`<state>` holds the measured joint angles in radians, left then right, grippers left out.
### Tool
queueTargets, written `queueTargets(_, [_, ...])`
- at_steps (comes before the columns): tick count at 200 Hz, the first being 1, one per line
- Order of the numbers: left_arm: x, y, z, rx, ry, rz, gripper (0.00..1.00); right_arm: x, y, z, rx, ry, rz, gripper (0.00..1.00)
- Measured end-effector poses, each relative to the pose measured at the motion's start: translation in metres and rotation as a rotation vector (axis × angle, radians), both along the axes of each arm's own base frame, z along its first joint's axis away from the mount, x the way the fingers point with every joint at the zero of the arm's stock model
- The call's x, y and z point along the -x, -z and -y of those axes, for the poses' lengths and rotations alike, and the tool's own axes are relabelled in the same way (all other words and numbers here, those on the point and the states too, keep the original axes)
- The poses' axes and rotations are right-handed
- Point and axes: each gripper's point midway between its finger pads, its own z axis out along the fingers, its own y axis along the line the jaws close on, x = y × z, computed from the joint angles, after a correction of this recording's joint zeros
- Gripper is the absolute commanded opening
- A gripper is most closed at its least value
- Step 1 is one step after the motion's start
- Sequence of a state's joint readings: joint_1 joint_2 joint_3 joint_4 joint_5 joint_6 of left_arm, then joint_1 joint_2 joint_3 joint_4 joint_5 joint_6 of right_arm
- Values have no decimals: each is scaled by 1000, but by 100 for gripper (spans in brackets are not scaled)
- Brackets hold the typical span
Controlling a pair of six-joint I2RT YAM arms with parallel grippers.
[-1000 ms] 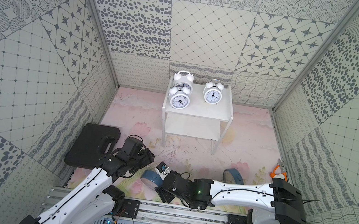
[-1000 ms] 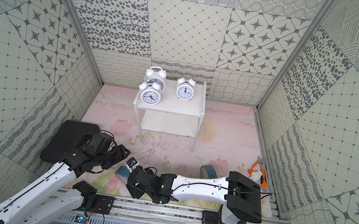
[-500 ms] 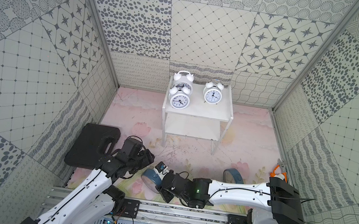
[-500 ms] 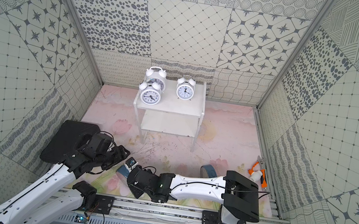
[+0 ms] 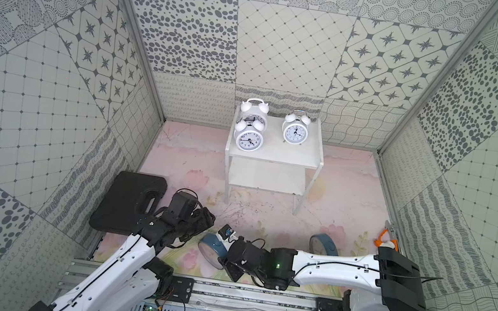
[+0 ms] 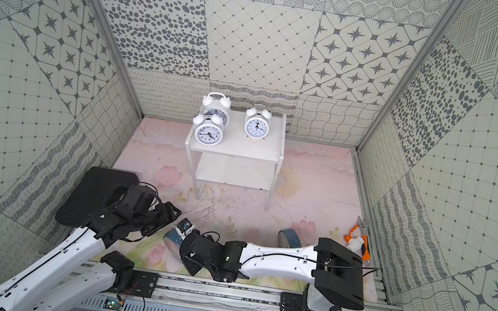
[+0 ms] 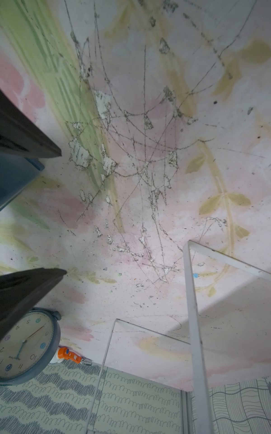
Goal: Place the alarm clocks on the shelf by style
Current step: Pick up the alarm from the center of the board.
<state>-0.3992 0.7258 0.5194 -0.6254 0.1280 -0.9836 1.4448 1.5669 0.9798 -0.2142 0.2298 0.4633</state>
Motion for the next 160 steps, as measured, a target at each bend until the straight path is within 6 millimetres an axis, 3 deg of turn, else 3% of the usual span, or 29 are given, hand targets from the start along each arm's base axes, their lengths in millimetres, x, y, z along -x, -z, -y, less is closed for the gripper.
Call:
queueTargets(45, [-7,-5,7,33,14,32,76,-5,-37,41,-100,61,-18,32])
queueTargets(102, [-18,-19,32,169,84,122,73,-20,-88,113,-300,176,-95,34])
queueTargets(135, [-21,-32,52,294,143,190,74,-28,-108,151,-406,217,-154,35])
queueTargets(160, [-19,-46,70,404,207,248,77,-33,-113,165,-446,231,-206,35])
